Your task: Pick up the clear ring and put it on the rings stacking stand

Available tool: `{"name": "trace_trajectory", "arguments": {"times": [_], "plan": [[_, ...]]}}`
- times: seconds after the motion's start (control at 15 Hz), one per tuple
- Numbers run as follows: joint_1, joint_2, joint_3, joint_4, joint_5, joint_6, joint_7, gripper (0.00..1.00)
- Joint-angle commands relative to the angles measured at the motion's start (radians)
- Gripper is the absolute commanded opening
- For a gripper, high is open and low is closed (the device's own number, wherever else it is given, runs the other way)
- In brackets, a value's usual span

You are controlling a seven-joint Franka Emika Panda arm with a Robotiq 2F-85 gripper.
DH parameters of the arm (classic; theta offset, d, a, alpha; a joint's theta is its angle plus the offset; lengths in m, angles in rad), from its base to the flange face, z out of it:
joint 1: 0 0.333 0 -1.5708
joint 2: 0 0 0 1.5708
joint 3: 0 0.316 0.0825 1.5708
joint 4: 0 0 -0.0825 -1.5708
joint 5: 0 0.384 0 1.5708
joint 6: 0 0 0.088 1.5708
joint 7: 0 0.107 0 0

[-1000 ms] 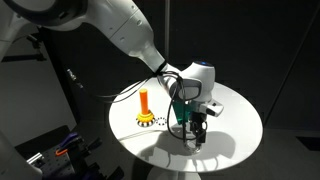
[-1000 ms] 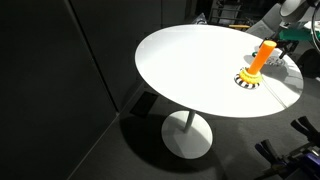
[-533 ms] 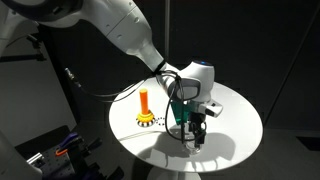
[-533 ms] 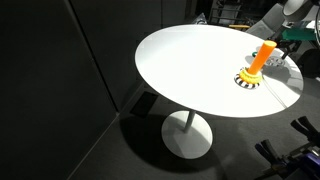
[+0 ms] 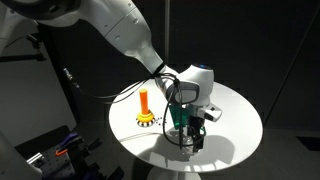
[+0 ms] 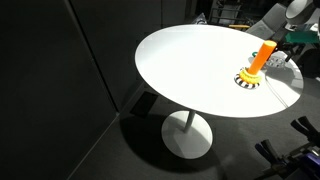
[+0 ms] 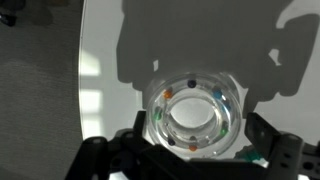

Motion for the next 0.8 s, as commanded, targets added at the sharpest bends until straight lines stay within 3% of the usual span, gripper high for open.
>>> {"name": "trace_trajectory", "arguments": {"times": [0.0, 0.53, 0.6, 0.67, 0.73], "plan": [[-0.008, -0.031, 0.001, -0.046, -0.008, 0.041, -0.027, 1.00], [-0.012, -0.028, 0.004, -0.076, -0.003, 0.101, -0.034, 1.00], [-0.012, -0.026, 0.004, -0.077, -0.003, 0.105, -0.034, 0.91], [-0.011, -0.026, 0.003, -0.079, -0.003, 0.107, -0.034, 0.74], [-0.010, -0.027, 0.002, -0.080, -0.005, 0.110, -0.033, 0.70]]}}
